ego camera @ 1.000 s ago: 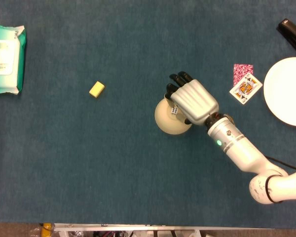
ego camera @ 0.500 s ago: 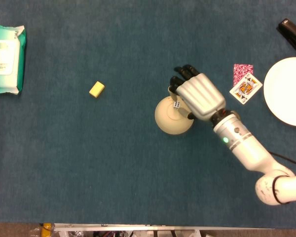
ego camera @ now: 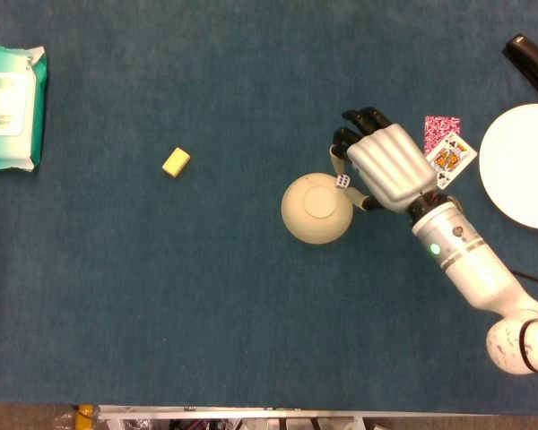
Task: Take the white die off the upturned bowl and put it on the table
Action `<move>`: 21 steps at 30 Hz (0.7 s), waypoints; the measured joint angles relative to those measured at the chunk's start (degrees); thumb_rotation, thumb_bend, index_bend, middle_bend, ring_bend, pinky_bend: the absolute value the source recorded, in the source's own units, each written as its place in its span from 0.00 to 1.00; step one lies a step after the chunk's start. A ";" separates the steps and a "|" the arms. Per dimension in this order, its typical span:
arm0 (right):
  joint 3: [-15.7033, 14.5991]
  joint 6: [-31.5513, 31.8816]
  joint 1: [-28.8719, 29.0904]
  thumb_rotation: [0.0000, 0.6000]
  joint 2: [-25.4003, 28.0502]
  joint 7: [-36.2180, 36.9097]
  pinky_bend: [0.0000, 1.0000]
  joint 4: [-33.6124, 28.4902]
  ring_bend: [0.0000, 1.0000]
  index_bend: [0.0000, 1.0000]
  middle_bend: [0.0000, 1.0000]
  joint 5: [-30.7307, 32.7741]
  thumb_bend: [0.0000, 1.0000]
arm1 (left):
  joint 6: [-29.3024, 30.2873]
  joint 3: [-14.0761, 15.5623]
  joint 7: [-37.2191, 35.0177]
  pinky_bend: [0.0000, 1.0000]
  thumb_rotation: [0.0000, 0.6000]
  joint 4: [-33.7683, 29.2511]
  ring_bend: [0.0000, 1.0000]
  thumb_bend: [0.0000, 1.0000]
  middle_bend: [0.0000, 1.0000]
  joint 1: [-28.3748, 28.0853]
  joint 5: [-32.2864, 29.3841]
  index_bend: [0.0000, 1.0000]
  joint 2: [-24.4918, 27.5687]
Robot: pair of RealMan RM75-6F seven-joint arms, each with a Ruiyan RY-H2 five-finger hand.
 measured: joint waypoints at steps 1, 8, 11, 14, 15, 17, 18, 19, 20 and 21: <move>0.11 0.14 0.05 1.00 -0.22 0.11 0.15 0.12 0.13 0.53 0.34 -0.07 0.33 | 0.17 0.00 0.00 0.13 1.00 -0.05 0.22 0.47 0.30 0.12 -0.01 0.30 0.05; 1.07 7.13 -0.89 1.00 -5.88 12.48 0.11 6.51 0.04 0.38 0.20 -13.11 0.33 | 0.98 0.18 -0.18 0.13 1.00 -0.06 0.22 0.47 0.30 0.94 -0.19 0.30 0.33; 1.48 12.82 -1.32 1.00 -9.94 19.01 0.09 13.92 0.01 0.11 0.14 -22.11 0.33 | 1.34 0.19 -0.19 0.13 1.00 -0.04 0.22 0.47 0.30 1.17 -0.15 0.30 0.49; 1.85 17.97 -1.93 1.00 -13.62 22.98 0.09 20.53 0.01 0.00 0.14 -27.04 0.34 | 1.40 0.17 -0.18 0.13 1.00 -0.10 0.22 0.47 0.30 1.25 -0.11 0.30 0.49; 1.91 18.89 -2.12 1.00 -14.15 23.43 0.09 21.60 0.01 0.00 0.14 -27.46 0.34 | 1.29 0.19 -0.11 0.13 1.00 -0.13 0.22 0.47 0.30 1.22 -0.09 0.30 0.48; 1.95 19.28 -2.68 1.00 -14.41 23.49 0.09 22.12 0.01 0.00 0.14 -27.31 0.35 | 0.96 0.29 0.02 0.13 1.00 -0.15 0.22 0.47 0.30 1.11 0.00 0.30 0.38; 1.93 18.95 -2.94 1.00 -14.33 23.26 0.09 21.67 0.01 0.00 0.14 -27.00 0.35 | 0.78 0.33 0.08 0.13 1.00 -0.17 0.22 0.47 0.30 1.04 0.05 0.30 0.36; 1.91 18.47 -3.19 1.00 -14.17 22.92 0.09 20.98 0.01 0.00 0.14 -26.63 0.35 | 0.58 0.35 0.23 0.13 1.00 -0.23 0.22 0.47 0.30 0.91 0.10 0.30 0.33; 1.88 17.71 -3.52 1.00 -13.83 22.28 0.09 19.83 0.01 0.00 0.14 -26.00 0.35 | 0.47 0.35 0.34 0.13 1.00 -0.31 0.22 0.47 0.30 0.84 0.12 0.30 0.33; 1.90 17.15 -3.74 1.00 -13.48 21.72 0.09 18.86 0.01 0.00 0.14 -25.51 0.35 | 0.39 0.34 0.41 0.13 1.00 -0.40 0.22 0.47 0.30 0.79 0.13 0.30 0.37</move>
